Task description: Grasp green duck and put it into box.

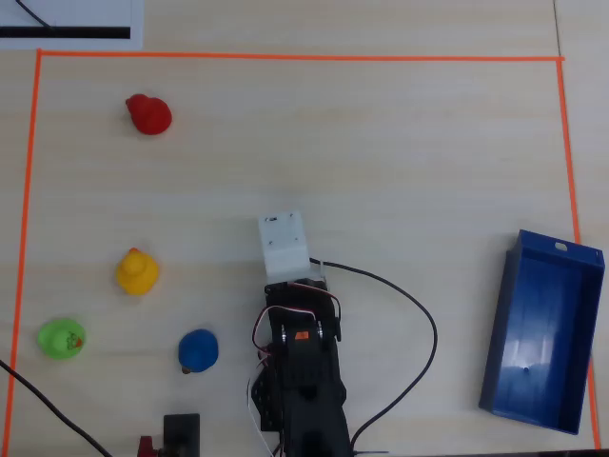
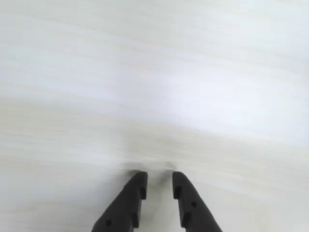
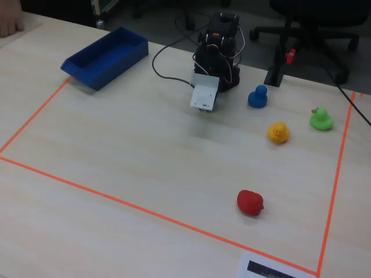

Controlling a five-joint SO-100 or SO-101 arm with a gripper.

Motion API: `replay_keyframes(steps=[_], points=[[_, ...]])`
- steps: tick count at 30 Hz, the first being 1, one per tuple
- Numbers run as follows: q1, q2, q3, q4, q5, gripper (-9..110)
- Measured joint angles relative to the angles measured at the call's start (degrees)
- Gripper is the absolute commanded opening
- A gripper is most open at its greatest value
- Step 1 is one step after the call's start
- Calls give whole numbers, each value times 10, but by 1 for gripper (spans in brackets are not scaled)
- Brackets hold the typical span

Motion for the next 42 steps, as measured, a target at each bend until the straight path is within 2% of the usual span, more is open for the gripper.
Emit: replay_keyframes(steps=[18,29,36,42], points=[[0,0,0,0,0,5],[-16,0,0,1,4,0],[-73,-36,-18,-19,-3,0],[-211,-166,-182,-59,3,6]])
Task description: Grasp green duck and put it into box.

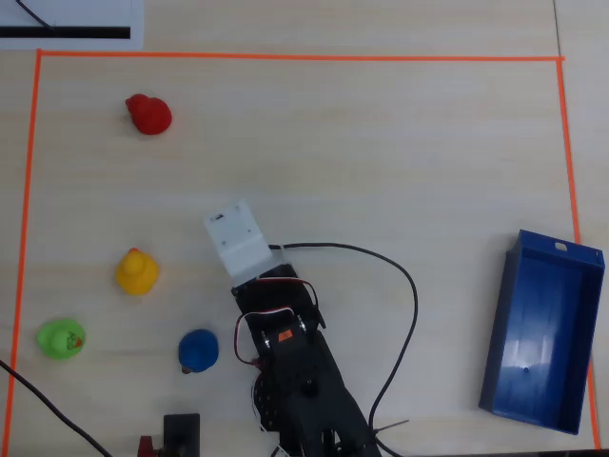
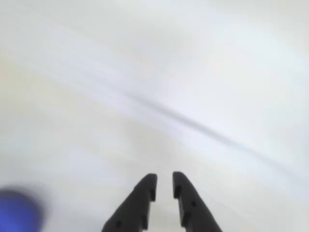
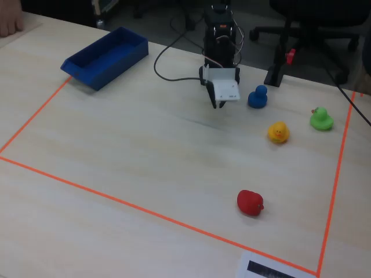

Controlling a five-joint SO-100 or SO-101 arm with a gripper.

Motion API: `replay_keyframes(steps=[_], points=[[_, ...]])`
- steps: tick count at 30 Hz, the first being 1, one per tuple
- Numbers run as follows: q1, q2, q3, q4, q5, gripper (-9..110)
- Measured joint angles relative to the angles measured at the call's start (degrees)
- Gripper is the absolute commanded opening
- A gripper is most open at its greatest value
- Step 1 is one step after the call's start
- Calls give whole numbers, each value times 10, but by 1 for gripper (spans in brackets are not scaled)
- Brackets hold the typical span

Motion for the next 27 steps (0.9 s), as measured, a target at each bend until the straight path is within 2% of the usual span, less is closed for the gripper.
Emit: replay_keyframes(steps=[5,10,19,27], points=[[-119,-125,-197,97,-69,20],[-211,-229,-340,131,-127,19],[-410,-423,-383,17,-131,19],[-421,-586,-461,-97,-145,30]])
